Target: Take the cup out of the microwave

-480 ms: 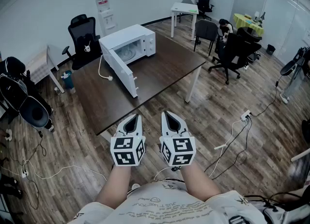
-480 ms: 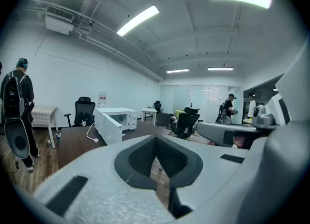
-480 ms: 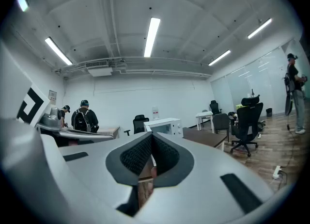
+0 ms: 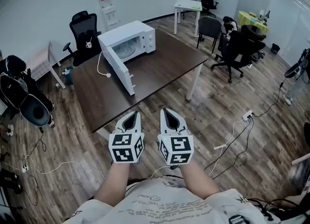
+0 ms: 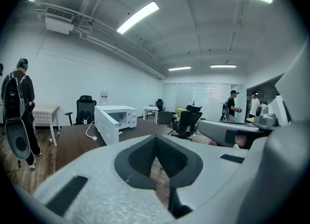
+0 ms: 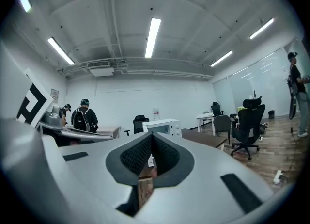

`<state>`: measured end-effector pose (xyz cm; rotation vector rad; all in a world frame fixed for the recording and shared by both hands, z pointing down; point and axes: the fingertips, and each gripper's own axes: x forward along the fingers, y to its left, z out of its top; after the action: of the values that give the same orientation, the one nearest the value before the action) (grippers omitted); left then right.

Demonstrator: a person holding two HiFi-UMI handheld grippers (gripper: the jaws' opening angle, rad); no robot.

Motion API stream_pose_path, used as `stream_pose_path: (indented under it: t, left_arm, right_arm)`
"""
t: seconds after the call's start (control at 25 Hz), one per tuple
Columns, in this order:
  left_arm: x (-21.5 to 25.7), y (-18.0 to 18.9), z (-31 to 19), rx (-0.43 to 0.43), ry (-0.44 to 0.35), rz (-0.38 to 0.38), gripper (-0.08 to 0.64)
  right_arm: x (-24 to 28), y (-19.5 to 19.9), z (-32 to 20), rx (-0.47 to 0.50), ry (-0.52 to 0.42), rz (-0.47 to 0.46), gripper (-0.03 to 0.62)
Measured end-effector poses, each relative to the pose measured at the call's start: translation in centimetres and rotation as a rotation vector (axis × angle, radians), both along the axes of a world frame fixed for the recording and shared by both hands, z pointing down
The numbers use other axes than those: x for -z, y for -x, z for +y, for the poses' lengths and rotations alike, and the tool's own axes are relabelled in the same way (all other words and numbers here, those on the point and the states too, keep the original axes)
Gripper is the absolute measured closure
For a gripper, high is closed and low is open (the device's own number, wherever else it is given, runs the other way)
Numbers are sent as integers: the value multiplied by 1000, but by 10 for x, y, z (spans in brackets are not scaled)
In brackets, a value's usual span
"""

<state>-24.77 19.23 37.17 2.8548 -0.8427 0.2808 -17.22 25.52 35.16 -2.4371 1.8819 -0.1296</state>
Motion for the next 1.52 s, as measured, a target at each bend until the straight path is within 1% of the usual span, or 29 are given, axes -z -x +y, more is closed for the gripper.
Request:
stream_pose_path:
  t: [0.2, 0.4, 0.48, 0.76, 1.0, 1.24, 1.36, 1.52]
  left_arm:
    - [-1, -23, 12, -12, -10, 7, 551]
    - [3, -42, 18, -35, -20, 22, 550]
    - [4, -49, 17, -41, -20, 29, 550]
    - [0, -71, 5, -65, -18, 33, 551]
    - [0, -99, -20, -80, -20, 42, 551]
    - [-9, -126, -54, -77, 2, 35, 551]
    - [-14, -140, -77, -73, 19, 27, 550]
    - [-13, -162, -104, -64, 27, 19, 551]
  right_arm:
    - [0, -18, 11, 5, 0, 13, 584]
    - [5, -33, 15, -18, -9, 66, 584]
    - [5, -41, 14, -32, -7, 81, 584]
    - [0, -63, 4, -63, 5, 89, 584]
    - [2, -90, -20, -87, 9, 124, 584]
    - [-3, -124, -55, -84, 15, 90, 584]
    - [-6, -139, -76, -81, 27, 93, 584]
    - [-7, -157, -106, -53, 38, 95, 584]
